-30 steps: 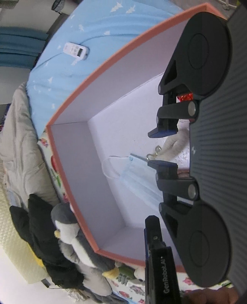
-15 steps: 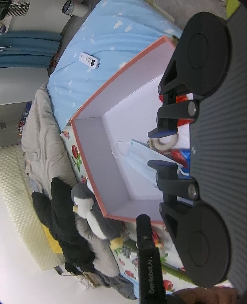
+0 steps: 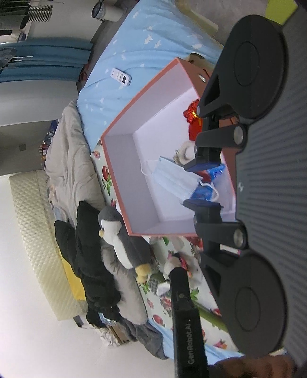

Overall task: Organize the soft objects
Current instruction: 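Withdraw both tools from the pink box back toward the clutter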

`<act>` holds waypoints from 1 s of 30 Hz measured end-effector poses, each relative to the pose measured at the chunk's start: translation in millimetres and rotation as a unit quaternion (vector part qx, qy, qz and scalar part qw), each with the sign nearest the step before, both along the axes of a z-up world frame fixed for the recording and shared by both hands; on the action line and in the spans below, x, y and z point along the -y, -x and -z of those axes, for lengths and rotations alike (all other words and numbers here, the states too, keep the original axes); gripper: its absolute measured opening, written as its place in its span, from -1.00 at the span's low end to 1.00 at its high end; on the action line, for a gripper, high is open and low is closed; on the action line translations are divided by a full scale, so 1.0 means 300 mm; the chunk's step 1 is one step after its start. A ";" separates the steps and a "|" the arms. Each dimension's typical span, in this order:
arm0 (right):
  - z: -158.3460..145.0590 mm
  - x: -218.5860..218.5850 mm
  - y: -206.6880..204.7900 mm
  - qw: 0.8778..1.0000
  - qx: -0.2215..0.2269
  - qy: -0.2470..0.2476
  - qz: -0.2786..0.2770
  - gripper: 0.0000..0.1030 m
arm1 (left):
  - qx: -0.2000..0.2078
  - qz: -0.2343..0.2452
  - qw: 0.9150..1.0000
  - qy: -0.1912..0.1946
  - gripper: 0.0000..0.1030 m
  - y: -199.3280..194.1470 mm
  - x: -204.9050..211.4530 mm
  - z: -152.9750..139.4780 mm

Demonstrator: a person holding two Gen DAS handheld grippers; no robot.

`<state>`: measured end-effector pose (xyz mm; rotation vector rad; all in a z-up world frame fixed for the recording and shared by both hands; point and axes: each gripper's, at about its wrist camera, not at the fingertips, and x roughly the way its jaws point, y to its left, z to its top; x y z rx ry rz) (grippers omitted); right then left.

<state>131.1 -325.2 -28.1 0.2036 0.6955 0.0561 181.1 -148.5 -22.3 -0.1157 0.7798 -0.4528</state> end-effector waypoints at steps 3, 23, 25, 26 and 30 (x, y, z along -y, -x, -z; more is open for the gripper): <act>-0.020 -0.025 0.043 1.000 0.008 -0.004 -0.007 -0.44 | 0.002 -0.009 1.000 0.004 -0.55 0.064 -0.036 -0.007; -0.015 -0.158 0.136 0.997 0.013 0.007 -0.070 -0.44 | 0.006 -0.088 0.996 0.011 -0.55 0.231 -0.210 0.000; -0.017 -0.176 0.134 0.997 0.014 0.006 -0.076 -0.44 | 0.008 -0.097 0.995 0.012 -0.55 0.240 -0.231 -0.006; -0.017 -0.183 0.133 0.997 0.014 0.005 -0.078 -0.44 | 0.011 -0.102 0.995 0.012 -0.55 0.247 -0.244 -0.009; -0.013 -0.231 0.122 0.995 0.011 0.008 -0.095 -0.44 | 0.012 -0.125 0.992 0.011 -0.55 0.266 -0.307 -0.011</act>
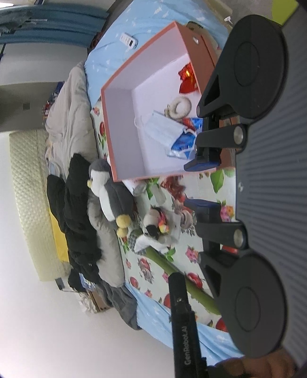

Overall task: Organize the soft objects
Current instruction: 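Withdraw both tools from the pink box back toward the clutter, then grasp the white towel with the left tool while the right tool grasps the red wrapper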

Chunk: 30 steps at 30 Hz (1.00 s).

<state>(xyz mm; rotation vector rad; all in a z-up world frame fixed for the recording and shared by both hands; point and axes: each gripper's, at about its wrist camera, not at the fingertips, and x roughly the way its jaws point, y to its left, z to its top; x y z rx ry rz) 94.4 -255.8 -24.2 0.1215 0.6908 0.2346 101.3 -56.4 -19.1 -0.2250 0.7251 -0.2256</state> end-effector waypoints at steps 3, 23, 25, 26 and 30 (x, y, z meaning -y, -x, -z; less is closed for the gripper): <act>0.001 -0.045 -0.001 1.000 0.000 0.004 -0.015 -0.44 | -0.003 -0.016 1.000 0.003 -0.55 0.013 -0.054 0.008; 0.065 -0.291 -0.024 0.997 -0.019 0.019 -0.070 -0.43 | -0.020 -0.086 0.996 -0.002 -0.22 0.036 -0.262 0.133; 0.084 -0.305 -0.045 0.997 -0.023 0.021 -0.073 -0.43 | -0.021 -0.091 0.996 0.002 -0.22 0.005 -0.276 0.161; 0.092 -0.315 -0.055 0.996 -0.023 0.025 -0.077 -0.43 | -0.022 -0.092 0.995 0.006 -0.22 -0.011 -0.282 0.174; 0.132 -0.352 -0.107 0.995 -0.015 0.051 -0.089 -0.43 | -0.027 -0.101 0.994 0.020 -0.16 -0.096 -0.309 0.236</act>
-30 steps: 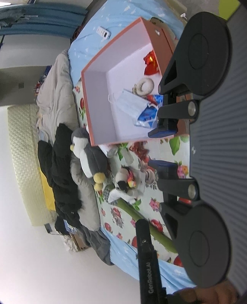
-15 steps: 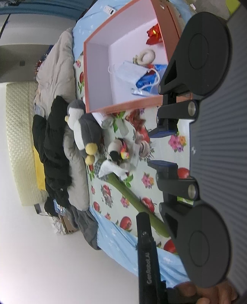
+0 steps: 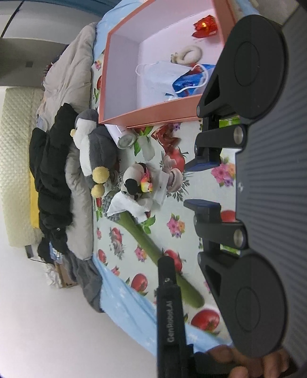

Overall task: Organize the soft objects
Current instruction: 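Grasp the white towel with the left tool while the right tool grasps the red wrapper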

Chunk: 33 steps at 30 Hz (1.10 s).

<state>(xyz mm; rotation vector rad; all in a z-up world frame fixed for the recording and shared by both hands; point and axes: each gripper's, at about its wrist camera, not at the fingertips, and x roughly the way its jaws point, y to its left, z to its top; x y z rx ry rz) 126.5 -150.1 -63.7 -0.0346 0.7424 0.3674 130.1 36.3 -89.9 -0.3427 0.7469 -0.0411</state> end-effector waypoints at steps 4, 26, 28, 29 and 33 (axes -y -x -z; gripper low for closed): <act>0.052 -0.023 -0.087 1.000 -0.003 0.015 -0.002 -0.43 | -0.009 0.000 1.000 0.009 -0.14 -0.095 -0.018 0.074; 0.383 -0.102 -0.450 0.990 0.005 0.071 0.122 0.12 | -0.005 -0.017 1.000 -0.003 -0.14 -0.601 -0.074 0.344; 0.397 -0.104 -0.466 0.989 0.003 0.073 0.126 0.12 | -0.005 -0.019 1.000 -0.004 -0.14 -0.625 -0.077 0.353; 0.404 -0.106 -0.474 0.989 0.002 0.074 0.127 0.12 | -0.005 -0.019 1.000 -0.005 -0.14 -0.639 -0.078 0.358; 0.435 -0.125 -0.502 0.986 0.009 0.090 0.140 0.12 | -0.008 -0.020 1.000 -0.020 -0.16 -0.679 -0.070 0.386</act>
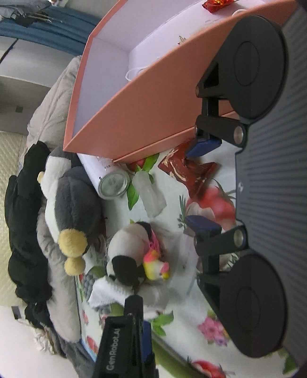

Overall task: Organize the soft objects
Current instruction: 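Grasp the white towel with the left tool while the right tool grasps the red wrapper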

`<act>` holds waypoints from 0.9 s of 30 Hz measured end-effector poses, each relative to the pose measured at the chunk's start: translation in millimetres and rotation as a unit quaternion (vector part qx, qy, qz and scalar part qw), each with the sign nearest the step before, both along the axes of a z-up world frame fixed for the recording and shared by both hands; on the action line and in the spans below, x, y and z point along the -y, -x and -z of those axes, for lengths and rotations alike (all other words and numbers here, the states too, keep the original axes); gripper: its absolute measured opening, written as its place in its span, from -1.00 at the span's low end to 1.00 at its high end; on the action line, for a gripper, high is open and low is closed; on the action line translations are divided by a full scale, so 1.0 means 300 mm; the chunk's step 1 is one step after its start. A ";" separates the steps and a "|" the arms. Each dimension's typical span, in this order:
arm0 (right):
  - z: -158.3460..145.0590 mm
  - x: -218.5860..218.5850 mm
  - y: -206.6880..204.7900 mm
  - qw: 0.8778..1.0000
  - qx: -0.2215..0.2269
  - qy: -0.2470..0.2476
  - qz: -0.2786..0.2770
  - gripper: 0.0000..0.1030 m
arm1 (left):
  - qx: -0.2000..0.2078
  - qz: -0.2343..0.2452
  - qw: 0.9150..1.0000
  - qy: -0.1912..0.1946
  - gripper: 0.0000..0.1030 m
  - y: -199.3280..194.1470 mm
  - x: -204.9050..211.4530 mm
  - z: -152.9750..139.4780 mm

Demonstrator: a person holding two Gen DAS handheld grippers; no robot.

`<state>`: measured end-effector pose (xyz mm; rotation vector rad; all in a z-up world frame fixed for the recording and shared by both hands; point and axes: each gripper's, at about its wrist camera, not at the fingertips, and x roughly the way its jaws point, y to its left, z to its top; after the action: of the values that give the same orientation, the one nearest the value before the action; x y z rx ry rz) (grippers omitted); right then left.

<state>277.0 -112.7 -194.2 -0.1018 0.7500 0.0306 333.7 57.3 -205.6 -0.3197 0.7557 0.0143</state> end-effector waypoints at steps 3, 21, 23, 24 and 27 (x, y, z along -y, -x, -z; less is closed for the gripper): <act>0.026 -0.014 -0.024 1.000 0.003 0.019 0.012 0.12 | -0.003 -0.009 1.000 -0.010 -0.30 -0.016 0.001 0.021; 0.038 -0.014 -0.042 1.000 -0.018 0.017 -0.008 -0.18 | 0.016 -0.033 0.999 0.029 -0.97 0.063 -0.053 -0.048; 0.019 -0.008 -0.027 1.000 -0.014 0.010 -0.011 -0.18 | 0.020 -0.037 0.999 0.033 -0.97 0.097 -0.058 -0.074; 0.006 -0.006 -0.015 1.000 -0.012 0.007 -0.013 -0.18 | 0.021 -0.038 0.998 0.035 -0.97 0.115 -0.058 -0.086; -0.023 -0.001 0.018 1.000 -0.006 0.000 -0.019 -0.18 | 0.024 -0.040 0.998 0.043 -0.97 0.177 -0.062 -0.121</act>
<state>271.7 -112.3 -187.4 -0.1162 0.7609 0.0675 280.5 75.9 -169.5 -0.4310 0.6959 0.0493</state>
